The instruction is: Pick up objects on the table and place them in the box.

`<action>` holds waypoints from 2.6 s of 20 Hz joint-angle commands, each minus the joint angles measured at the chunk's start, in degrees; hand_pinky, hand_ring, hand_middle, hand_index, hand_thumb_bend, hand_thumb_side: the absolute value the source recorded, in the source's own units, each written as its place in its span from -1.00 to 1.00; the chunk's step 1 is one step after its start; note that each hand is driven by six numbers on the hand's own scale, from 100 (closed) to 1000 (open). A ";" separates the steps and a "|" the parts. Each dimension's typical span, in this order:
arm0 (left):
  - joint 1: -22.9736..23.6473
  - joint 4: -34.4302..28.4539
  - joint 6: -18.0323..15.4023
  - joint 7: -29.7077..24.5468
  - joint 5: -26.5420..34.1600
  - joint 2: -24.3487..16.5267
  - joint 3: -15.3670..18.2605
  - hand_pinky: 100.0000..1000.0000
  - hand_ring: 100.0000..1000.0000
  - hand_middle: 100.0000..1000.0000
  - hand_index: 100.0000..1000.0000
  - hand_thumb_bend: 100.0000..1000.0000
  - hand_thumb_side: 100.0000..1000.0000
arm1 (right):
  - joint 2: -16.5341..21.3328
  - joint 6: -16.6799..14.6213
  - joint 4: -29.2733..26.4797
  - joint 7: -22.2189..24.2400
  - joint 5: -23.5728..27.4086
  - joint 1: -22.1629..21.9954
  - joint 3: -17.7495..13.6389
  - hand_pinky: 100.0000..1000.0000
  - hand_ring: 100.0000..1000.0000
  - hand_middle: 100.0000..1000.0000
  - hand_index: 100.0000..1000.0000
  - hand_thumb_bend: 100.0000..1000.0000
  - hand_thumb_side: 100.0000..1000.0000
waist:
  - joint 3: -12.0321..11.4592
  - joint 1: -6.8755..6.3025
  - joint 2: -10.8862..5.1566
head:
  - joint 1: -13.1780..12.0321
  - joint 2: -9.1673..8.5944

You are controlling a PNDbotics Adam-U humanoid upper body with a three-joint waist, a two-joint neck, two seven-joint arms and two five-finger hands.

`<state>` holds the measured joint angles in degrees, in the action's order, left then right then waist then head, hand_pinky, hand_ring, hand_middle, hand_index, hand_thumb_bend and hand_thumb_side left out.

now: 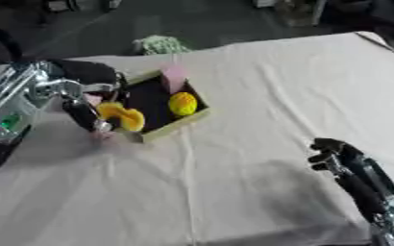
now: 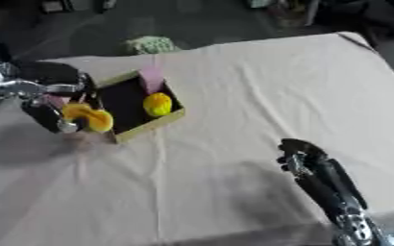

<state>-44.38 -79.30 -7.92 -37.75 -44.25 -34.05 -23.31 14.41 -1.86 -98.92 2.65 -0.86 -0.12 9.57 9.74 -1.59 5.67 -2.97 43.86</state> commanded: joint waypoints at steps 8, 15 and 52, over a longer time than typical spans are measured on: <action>-4.55 16.98 -1.15 16.09 -12.18 9.72 3.05 0.38 0.21 0.27 0.63 -0.03 -0.52 | 0.35 0.02 -0.97 0.36 0.27 0.17 0.14 0.29 0.29 0.39 0.55 -1.00 0.19 | 0.98 0.26 -0.66 | -0.77 0.26; -3.25 9.69 -1.72 11.39 -6.64 4.98 2.41 0.49 0.36 0.43 0.76 0.34 -0.18 | 0.40 0.03 -0.99 0.14 0.13 0.04 -0.12 0.29 0.29 0.39 0.55 -1.00 0.18 | 0.54 0.09 -0.70 | -0.07 0.26; -1.34 7.11 0.01 4.52 -2.54 -2.70 5.65 0.05 -0.24 -0.23 0.18 -1.00 -0.94 | 0.71 0.12 -0.90 -0.19 -0.14 -0.02 -0.32 0.29 0.29 0.39 0.55 -1.00 0.20 | -0.94 -0.23 -0.86 | 1.58 0.26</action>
<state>-44.27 -70.70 -8.47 -33.65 -47.20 -35.07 -18.89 14.39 -1.59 -98.92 2.44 -0.84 -0.53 9.55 8.84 -1.86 5.60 -1.49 43.86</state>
